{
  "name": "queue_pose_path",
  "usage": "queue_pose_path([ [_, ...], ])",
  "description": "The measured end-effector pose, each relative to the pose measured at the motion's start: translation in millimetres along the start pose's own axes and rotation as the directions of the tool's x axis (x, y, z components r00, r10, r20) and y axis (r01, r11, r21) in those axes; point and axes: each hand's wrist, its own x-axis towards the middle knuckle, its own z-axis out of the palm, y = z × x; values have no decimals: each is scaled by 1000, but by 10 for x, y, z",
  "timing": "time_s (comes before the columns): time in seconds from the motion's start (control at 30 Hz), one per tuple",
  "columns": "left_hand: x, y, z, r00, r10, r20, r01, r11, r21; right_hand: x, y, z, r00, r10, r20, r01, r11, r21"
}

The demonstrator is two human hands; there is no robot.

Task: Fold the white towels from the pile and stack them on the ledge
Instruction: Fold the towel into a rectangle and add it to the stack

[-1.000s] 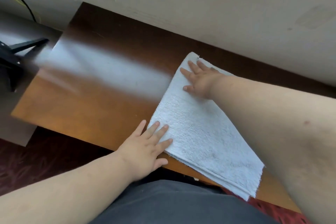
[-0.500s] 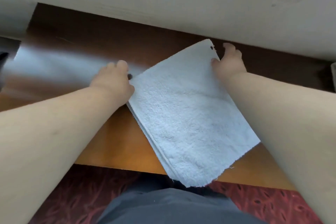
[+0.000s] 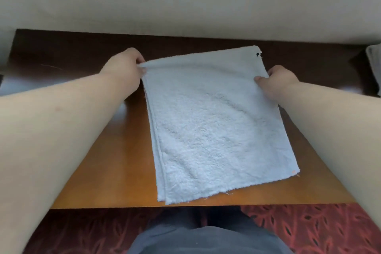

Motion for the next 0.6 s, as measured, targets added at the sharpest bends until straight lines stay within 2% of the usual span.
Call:
queue_pose_path([
  [0.07,115,149,49,1000,-13,-11,12,997,-81,-15,153,14,999,36,-29,-35,999,35],
  [0.13,39,266,134,995,-6,-99,-4,995,-99,-84,242,44,995,60,-74,-52,993,103],
  [0.2,-227,390,272,962,130,-240,-126,991,35,-195,300,98,994,38,-102,-23,990,141],
  [0.23,-400,463,360,944,230,-238,-211,972,105,-266,324,132,994,16,-104,-1,990,142],
  [0.3,-757,596,595,925,379,-31,-364,906,214,-425,365,196,996,0,-94,13,990,139],
  [0.37,-1106,570,857,901,379,212,-428,859,282,-579,440,251,996,-7,-85,16,994,107],
  [0.43,-1332,387,992,905,321,280,-408,843,350,-707,561,292,995,-52,-88,54,998,17],
  [0.5,-1442,220,977,933,260,248,-339,867,365,-814,707,310,993,-84,-86,82,996,-19],
  [0.57,-1547,147,912,978,161,133,-194,939,283,-922,872,329,994,-83,-68,85,996,28],
  [0.6,-1611,133,883,995,86,45,-92,979,179,-977,956,343,996,-74,-57,78,995,68],
])
